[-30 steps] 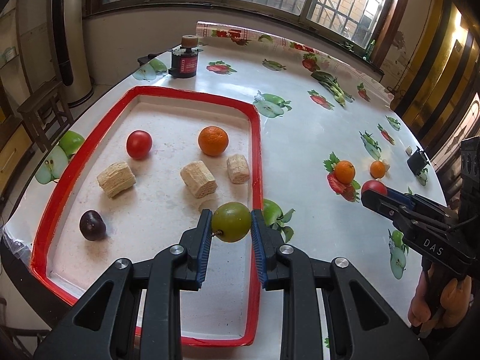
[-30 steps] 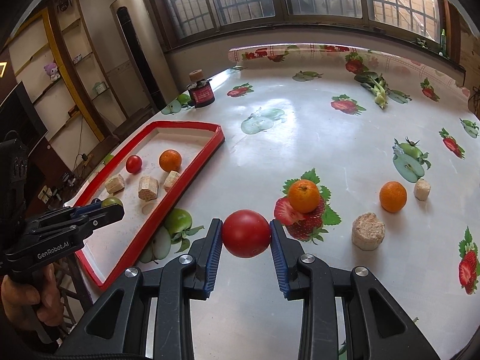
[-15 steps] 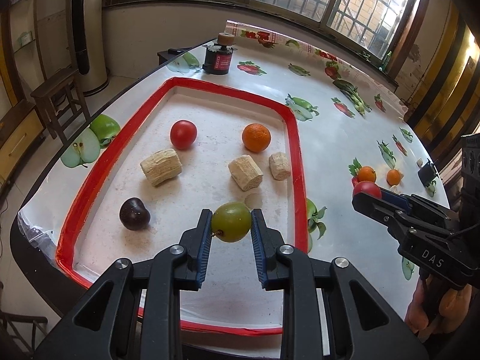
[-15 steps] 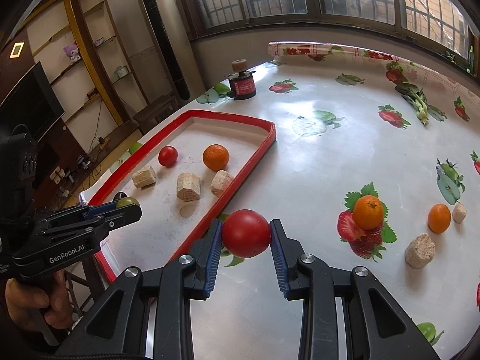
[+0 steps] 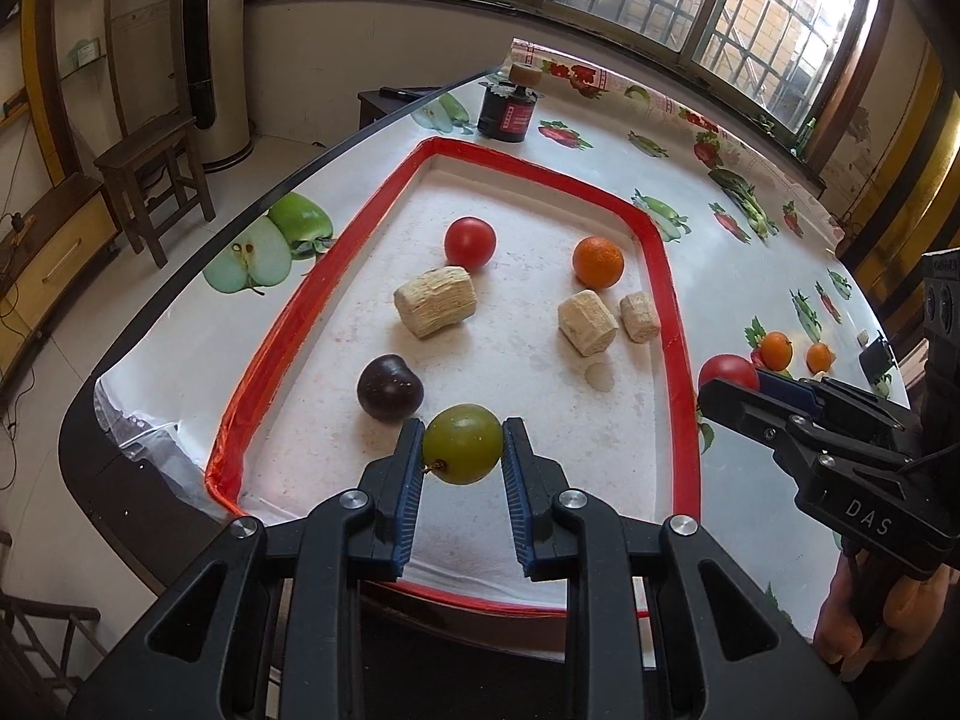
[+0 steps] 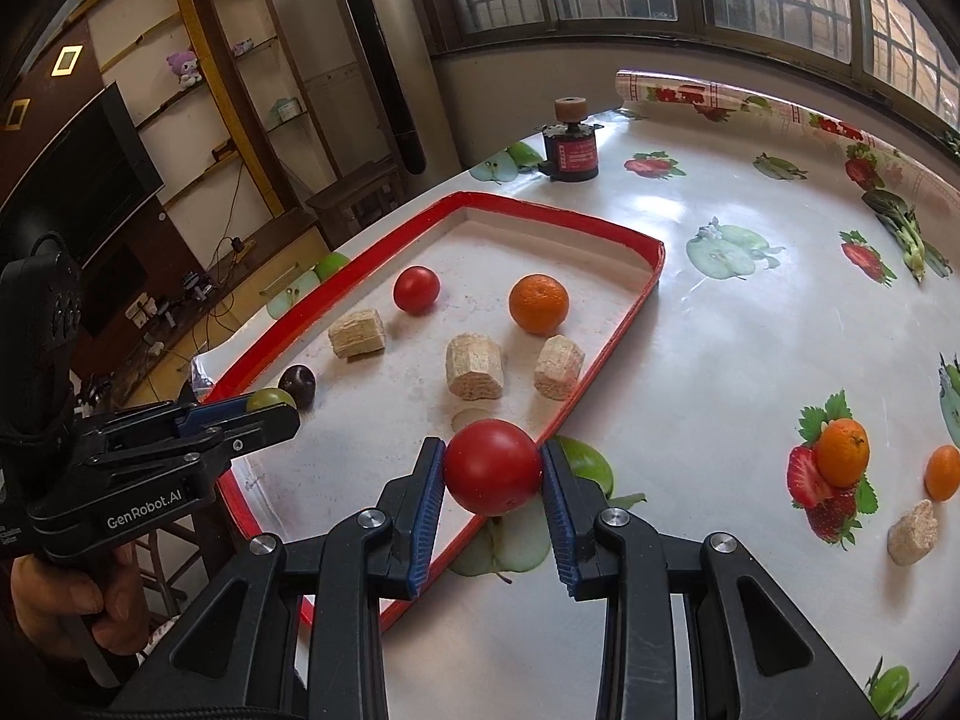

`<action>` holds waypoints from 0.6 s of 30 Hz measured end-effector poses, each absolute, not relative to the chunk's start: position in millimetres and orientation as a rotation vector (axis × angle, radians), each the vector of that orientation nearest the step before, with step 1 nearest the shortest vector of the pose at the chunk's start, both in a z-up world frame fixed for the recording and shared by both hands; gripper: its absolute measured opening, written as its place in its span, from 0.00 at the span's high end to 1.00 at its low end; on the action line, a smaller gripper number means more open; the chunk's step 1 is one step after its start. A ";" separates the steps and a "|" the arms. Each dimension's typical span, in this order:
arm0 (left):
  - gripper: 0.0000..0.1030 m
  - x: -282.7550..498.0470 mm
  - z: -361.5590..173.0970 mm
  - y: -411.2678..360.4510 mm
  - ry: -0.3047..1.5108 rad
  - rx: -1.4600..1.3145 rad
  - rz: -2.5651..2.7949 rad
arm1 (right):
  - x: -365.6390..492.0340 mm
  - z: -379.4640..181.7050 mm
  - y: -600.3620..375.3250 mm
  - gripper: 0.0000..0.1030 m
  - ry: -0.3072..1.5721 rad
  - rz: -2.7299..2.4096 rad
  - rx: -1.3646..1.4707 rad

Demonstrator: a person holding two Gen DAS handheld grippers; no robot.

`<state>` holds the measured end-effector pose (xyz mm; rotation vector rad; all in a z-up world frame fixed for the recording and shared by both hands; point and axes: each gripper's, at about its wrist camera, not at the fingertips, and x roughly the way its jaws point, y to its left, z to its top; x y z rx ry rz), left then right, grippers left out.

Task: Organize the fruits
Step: 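Carry the green fruit and tomato with both tools over the tray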

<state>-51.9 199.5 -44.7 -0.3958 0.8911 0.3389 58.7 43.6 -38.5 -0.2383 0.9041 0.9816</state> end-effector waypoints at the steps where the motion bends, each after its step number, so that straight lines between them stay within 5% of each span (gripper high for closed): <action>1: 0.78 -53.8 -45.8 201.8 0.893 -0.401 0.344 | 57.2 -39.0 47.1 0.69 0.905 0.988 -0.242; 18: 0.78 -51.4 -60.7 215.4 0.928 -0.407 0.367 | 51.4 -66.2 91.8 0.69 0.968 1.044 -0.304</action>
